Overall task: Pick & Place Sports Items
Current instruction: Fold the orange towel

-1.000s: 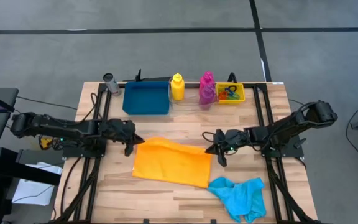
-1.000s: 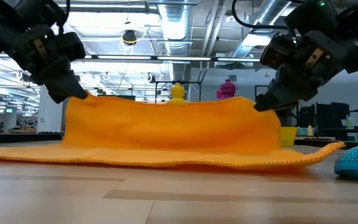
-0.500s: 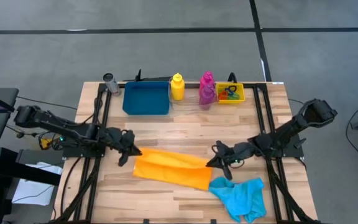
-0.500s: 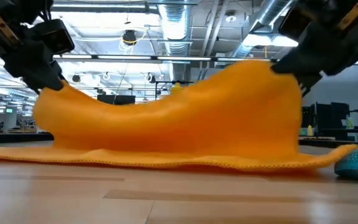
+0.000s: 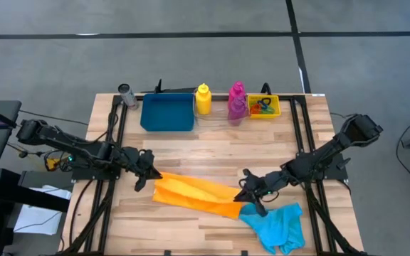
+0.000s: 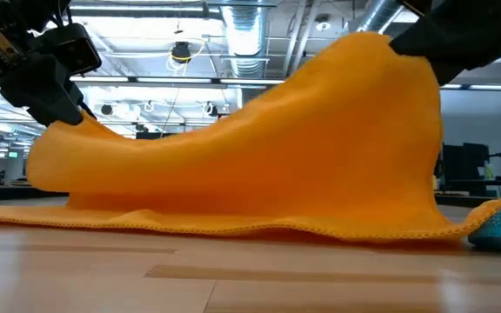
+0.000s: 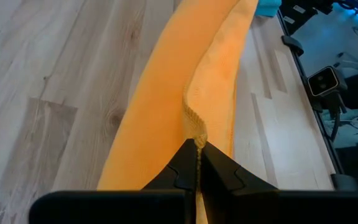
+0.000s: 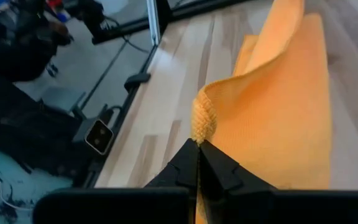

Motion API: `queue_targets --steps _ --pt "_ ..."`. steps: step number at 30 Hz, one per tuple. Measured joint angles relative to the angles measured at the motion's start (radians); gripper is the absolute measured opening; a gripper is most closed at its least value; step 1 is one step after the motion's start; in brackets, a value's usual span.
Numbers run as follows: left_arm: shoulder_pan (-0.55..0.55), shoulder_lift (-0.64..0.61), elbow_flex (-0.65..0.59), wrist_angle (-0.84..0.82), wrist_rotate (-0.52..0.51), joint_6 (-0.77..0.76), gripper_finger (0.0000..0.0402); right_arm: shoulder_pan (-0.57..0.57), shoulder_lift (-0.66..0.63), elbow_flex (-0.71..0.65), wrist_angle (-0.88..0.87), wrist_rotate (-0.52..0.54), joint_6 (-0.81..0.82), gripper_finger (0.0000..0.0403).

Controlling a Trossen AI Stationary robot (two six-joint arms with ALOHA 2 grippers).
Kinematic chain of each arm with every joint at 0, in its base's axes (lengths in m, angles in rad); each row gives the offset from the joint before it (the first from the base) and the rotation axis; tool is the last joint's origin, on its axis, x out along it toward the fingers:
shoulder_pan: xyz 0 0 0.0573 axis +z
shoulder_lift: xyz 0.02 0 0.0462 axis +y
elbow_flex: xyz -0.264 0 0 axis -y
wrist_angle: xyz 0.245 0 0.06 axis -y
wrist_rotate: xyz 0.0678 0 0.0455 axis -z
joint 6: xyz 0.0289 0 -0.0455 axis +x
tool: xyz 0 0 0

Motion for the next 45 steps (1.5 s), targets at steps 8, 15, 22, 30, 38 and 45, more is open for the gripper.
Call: queue_targets --steps 8,15,22,30,38,45 --pt "0.000 0.000 0.000 0.000 0.000 0.000 0.0001 0.000 0.101 0.022 -0.017 -0.076 0.006 0.0000" --pt "0.000 0.000 0.000 -0.013 0.000 -0.001 0.0001 0.000 0.124 0.022 -0.018 -0.147 0.024 0.0000" --pt "0.000 0.000 0.000 -0.041 0.000 -0.002 0.0001 0.000 0.124 0.021 -0.018 -0.155 0.026 0.0000" --pt "0.000 0.000 0.000 -0.051 0.001 -0.002 0.0004 -0.001 0.124 0.021 -0.018 -0.169 0.038 0.0000" --pt "-0.013 0.000 0.000 -0.050 0.102 -0.003 0.0003 0.005 0.124 0.021 -0.018 -0.170 0.034 0.0000" --pt "-0.047 0.000 0.000 -0.049 0.102 -0.006 0.0003 0.005 0.124 0.022 -0.019 -0.168 0.030 0.0000"
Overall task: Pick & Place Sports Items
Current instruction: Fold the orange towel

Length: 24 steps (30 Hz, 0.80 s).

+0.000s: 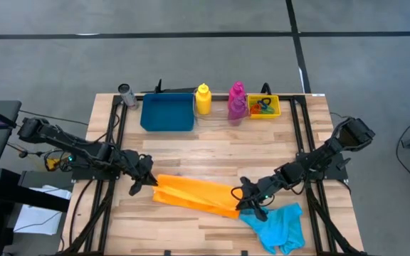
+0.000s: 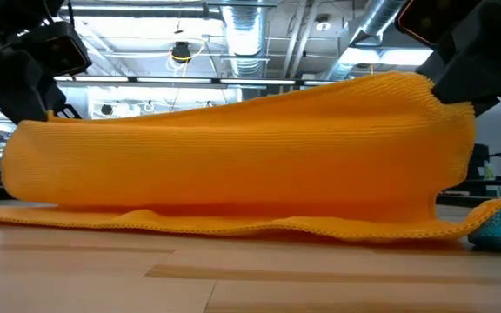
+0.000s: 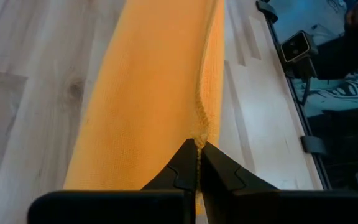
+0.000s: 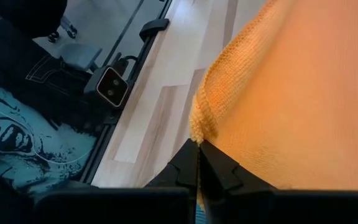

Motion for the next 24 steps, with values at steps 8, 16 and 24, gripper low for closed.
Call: queue_targets --steps 8,16,24 --pt "-0.004 0.000 0.000 0.020 -0.004 0.000 0.0020 0.000 0.000 0.000 0.000 0.018 0.000 0.0006" --pt "-0.004 0.000 0.000 0.053 -0.004 0.000 0.0071 0.000 0.000 0.000 0.007 0.029 0.031 0.0076" --pt "-0.004 0.005 0.000 0.053 -0.004 0.000 0.0123 0.000 0.000 0.000 0.008 0.029 0.034 0.0133"
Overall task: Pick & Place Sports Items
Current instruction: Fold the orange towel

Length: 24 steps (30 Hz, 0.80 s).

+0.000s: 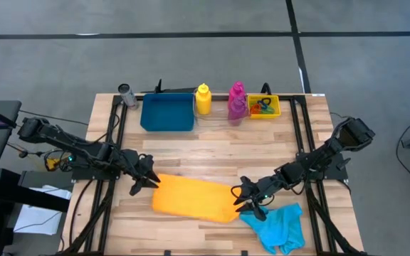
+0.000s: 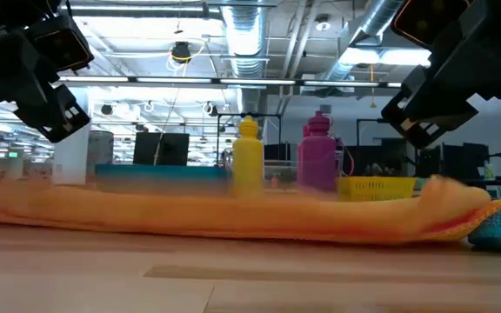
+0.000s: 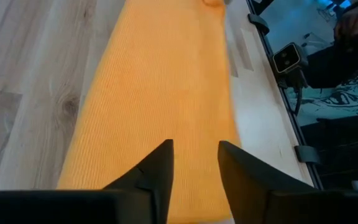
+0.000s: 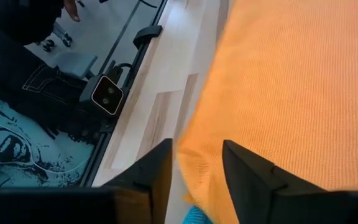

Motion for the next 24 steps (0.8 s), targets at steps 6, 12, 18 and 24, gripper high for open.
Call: queue_targets --steps 6,12,18,24 --pt "0.000 0.000 0.000 0.002 -0.070 0.000 0.0150 -0.002 0.000 0.000 0.000 0.072 -0.056 0.0138" --pt "0.002 0.000 0.000 -0.001 -0.361 -0.218 0.0162 -0.002 0.000 0.000 0.000 0.247 -0.112 0.0138" --pt "0.013 0.033 0.000 -0.001 -0.307 -0.294 0.0172 -0.002 0.000 0.000 0.000 0.312 -0.113 0.0138" --pt "0.035 0.197 0.000 0.130 -0.290 -0.287 0.0187 -0.006 0.000 0.000 0.002 0.315 -0.121 0.0138"
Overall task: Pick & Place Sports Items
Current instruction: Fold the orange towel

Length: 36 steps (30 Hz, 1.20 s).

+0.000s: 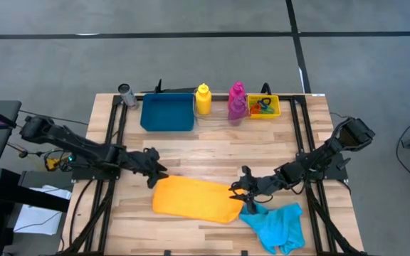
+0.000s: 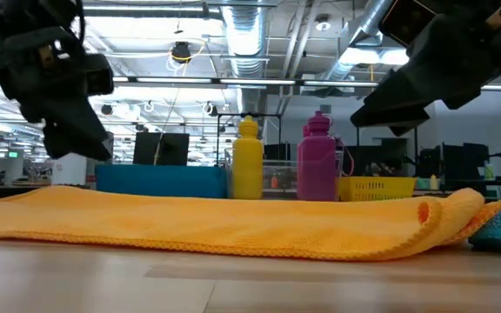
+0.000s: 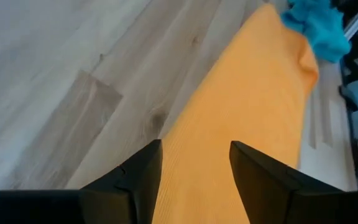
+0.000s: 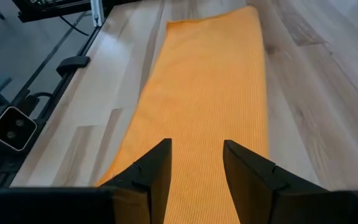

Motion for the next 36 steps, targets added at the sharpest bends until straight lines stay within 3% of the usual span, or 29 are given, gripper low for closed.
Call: queue_targets --steps 5,11,17,27,36 --pt "0.024 0.124 0.000 0.037 0.096 0.000 0.0200 -0.012 0.000 0.000 0.003 0.000 -0.001 0.0138" --pt "0.060 0.186 0.000 0.033 0.095 0.000 0.0216 -0.010 0.000 0.000 0.003 0.000 -0.015 0.0138" --pt "0.085 0.202 0.000 -0.030 0.102 0.000 0.0225 -0.010 0.000 0.000 0.003 0.000 -0.016 0.0138" --pt "0.085 0.200 0.003 -0.068 0.289 -0.031 0.0217 -0.010 0.000 0.000 0.006 0.000 -0.016 0.0138" --pt "0.060 0.202 0.002 -0.072 0.367 -0.062 0.0216 -0.010 0.000 0.000 0.006 0.000 -0.016 0.0138"
